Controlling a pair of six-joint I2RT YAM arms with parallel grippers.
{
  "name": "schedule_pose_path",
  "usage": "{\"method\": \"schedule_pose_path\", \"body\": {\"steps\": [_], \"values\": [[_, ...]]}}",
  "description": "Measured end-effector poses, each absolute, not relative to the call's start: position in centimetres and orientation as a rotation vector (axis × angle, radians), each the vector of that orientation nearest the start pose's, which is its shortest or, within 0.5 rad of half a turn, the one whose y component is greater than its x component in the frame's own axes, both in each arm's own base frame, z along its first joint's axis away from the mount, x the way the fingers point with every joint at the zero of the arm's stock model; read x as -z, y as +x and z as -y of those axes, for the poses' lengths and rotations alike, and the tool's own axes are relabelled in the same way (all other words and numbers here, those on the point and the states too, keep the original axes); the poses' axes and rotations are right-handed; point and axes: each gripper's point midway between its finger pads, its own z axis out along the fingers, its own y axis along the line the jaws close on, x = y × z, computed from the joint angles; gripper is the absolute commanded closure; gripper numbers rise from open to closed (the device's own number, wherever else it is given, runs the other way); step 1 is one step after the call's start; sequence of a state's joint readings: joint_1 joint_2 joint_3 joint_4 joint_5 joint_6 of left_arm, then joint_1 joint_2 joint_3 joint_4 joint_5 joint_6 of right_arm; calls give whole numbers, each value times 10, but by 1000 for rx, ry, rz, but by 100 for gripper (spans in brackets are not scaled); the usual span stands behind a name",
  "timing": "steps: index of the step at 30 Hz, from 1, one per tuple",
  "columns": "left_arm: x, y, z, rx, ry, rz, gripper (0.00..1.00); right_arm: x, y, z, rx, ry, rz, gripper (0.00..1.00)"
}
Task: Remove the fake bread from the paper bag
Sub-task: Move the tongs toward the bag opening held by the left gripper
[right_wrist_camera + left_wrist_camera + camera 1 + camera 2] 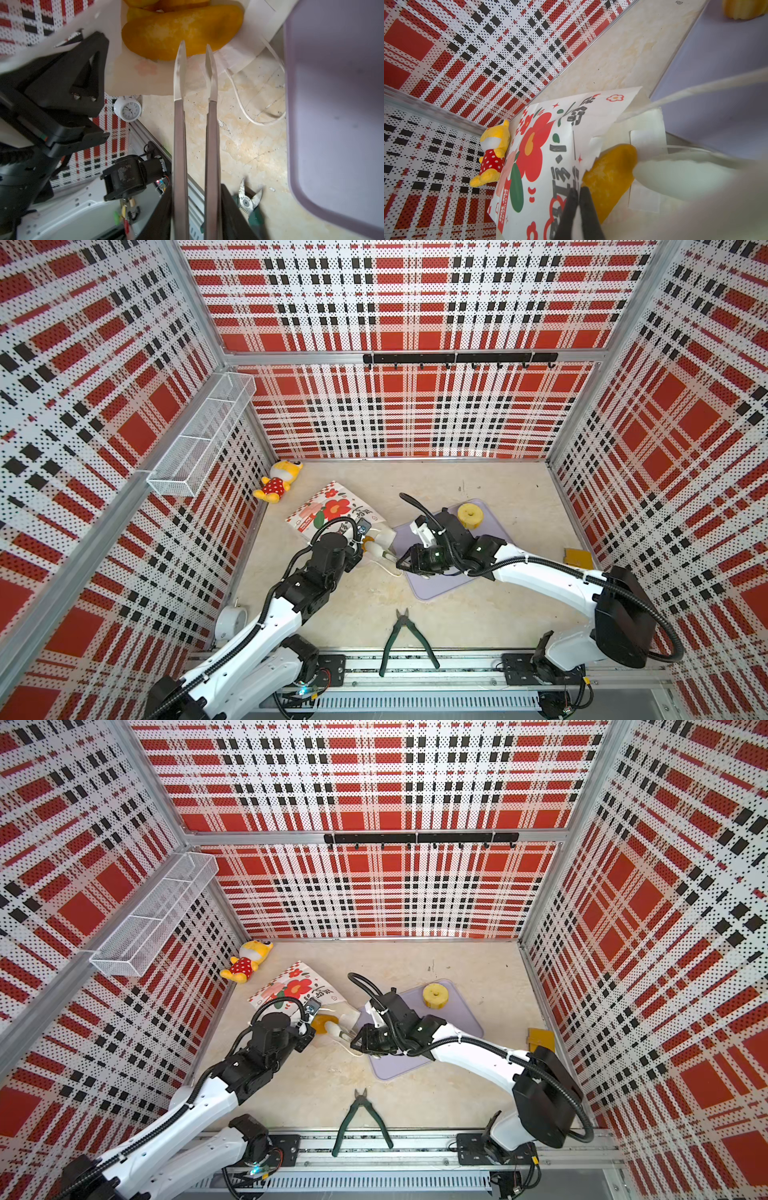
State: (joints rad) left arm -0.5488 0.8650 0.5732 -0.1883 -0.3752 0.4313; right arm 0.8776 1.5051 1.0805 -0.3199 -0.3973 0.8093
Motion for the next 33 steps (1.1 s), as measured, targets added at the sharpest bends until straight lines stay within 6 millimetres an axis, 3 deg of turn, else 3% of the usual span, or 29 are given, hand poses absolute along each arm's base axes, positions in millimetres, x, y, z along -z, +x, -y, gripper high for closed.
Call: {"method": "schedule_pose_path", "body": {"steps": [5, 8, 15, 24, 33], "values": [[-190, 296, 108, -305, 744, -1897, 100, -196, 225, -372, -1106, -598, -2478, 65], [-188, 297, 109, -300, 747, -1905, 100, -200, 228, -369, -1014, -745, -2409, 63], [-187, 296, 109, -300, 749, -1910, 100, -173, 237, -360, -800, -954, -2358, 59], [-186, 294, 109, -292, 762, -1912, 100, -144, 248, -358, -667, -1063, -2346, 62], [-186, 293, 112, -278, 772, -1911, 100, -149, 258, -363, -614, -1139, -2243, 56]]}}
